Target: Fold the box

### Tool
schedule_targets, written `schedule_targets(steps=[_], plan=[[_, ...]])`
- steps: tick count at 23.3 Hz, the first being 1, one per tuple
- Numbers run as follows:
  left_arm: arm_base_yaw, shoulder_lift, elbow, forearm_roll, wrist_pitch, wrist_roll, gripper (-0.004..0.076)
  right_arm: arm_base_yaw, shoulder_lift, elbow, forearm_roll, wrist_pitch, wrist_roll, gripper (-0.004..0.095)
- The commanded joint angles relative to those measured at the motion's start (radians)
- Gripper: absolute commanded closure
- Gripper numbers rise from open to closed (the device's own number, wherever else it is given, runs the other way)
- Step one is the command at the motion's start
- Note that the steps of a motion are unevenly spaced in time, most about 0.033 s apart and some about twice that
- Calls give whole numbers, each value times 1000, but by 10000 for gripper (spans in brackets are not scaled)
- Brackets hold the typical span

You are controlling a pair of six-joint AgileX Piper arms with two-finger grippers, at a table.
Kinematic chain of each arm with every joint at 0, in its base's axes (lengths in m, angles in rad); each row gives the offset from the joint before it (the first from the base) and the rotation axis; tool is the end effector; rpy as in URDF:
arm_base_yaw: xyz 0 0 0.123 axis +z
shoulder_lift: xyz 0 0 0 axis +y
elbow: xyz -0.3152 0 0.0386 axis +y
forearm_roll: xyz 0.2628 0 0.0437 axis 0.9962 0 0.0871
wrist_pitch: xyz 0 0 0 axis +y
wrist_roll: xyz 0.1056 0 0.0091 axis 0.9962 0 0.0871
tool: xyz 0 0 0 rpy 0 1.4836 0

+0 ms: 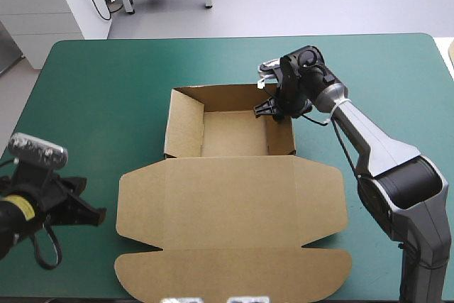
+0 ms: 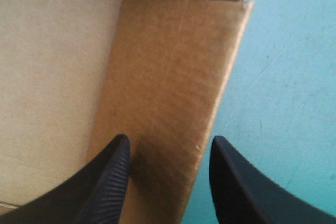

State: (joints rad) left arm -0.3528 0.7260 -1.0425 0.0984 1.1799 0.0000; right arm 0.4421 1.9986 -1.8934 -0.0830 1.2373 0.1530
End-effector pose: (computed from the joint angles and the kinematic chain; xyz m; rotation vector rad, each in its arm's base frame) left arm 0.0985 -0.0260 0.4105 0.4102 2.3056 -0.0493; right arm 0.4235 0.1913 0.3092 -0.4261 2.7836 0.0199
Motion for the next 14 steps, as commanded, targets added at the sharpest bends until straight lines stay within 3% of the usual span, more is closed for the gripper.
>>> schedule_targets(steps=[1,7,9,10,11,14], plan=[[-5,-131,133,-27,-82,0,731,-4,-50,15,-10,8,1,465],[-5,-341,389,-36,-132,0,731,-4,-43,33,32,8,1,531],[-5,-419,470,-48,-132,0,731,-4,-43,33,47,-4,1,696],[-5,-457,506,-66,-132,0,731,-4,-43,33,50,-6,1,863],[-5,-475,518,-72,-132,0,731,-4,-43,33,50,-10,8,928],[-5,-512,532,-75,-132,0,731,-18,-45,21,12,-45,92,929]])
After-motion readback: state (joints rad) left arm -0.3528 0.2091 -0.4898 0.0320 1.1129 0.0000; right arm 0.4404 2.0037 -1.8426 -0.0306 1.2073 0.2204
